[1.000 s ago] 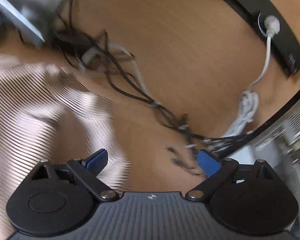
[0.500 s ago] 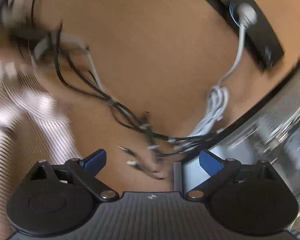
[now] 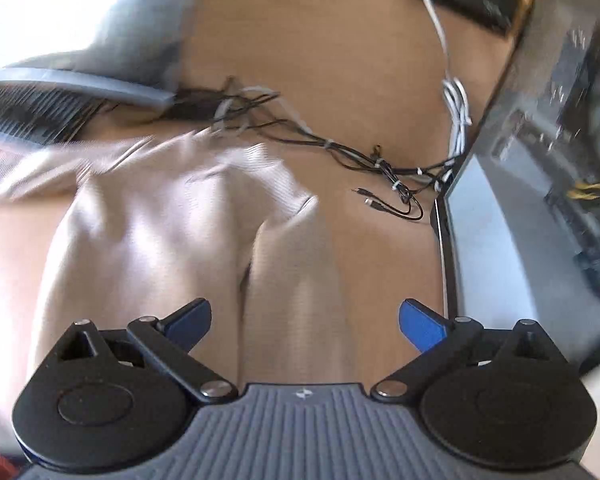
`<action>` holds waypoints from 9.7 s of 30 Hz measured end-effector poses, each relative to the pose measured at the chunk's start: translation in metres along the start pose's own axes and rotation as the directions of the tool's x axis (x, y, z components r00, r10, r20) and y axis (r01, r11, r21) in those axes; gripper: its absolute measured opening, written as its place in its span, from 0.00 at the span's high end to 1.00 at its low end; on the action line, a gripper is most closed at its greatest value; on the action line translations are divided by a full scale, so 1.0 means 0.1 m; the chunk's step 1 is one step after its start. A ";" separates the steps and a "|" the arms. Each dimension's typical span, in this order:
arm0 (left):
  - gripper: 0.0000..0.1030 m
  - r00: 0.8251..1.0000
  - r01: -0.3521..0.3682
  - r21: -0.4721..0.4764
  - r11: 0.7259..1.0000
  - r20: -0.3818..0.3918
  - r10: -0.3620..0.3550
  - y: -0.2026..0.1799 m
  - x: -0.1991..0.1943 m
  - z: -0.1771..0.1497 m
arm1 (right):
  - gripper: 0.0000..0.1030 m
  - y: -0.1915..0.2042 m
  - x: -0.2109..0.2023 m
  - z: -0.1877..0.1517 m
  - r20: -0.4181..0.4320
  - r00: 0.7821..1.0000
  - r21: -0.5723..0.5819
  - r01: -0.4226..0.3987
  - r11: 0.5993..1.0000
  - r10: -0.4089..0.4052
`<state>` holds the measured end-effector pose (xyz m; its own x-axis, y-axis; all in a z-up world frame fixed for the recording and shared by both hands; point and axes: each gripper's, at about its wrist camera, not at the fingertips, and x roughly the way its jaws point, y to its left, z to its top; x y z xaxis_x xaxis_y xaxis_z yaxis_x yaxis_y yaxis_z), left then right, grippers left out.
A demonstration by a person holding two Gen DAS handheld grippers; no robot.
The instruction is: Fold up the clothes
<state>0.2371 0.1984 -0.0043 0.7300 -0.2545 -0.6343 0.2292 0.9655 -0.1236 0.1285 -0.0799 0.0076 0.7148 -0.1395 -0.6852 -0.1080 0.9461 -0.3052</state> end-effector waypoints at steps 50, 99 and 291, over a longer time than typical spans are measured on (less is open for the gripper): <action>0.00 0.999 0.022 0.194 0.981 -0.029 -0.016 -0.83 -0.96 -0.75 | 0.14 0.43 -0.22 -0.85 0.041 0.993 0.000 0.113 0.994 -0.113; 0.00 0.965 0.245 0.020 0.969 -0.105 -0.242 -0.65 -0.86 -0.72 | 0.00 0.13 -0.71 -0.65 0.082 0.982 0.029 -0.173 0.985 0.170; 0.00 0.916 0.250 -0.110 0.962 -0.295 -0.272 -0.21 0.54 -0.30 | 0.22 -0.27 0.65 0.09 0.055 0.938 0.658 -0.293 0.693 0.344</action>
<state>0.2520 0.1659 -0.0590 0.4158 -0.4798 -0.7726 0.3322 0.8709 -0.3621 0.1839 -0.1114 -0.0227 0.6710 0.2103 -0.7110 0.1708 0.8893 0.4243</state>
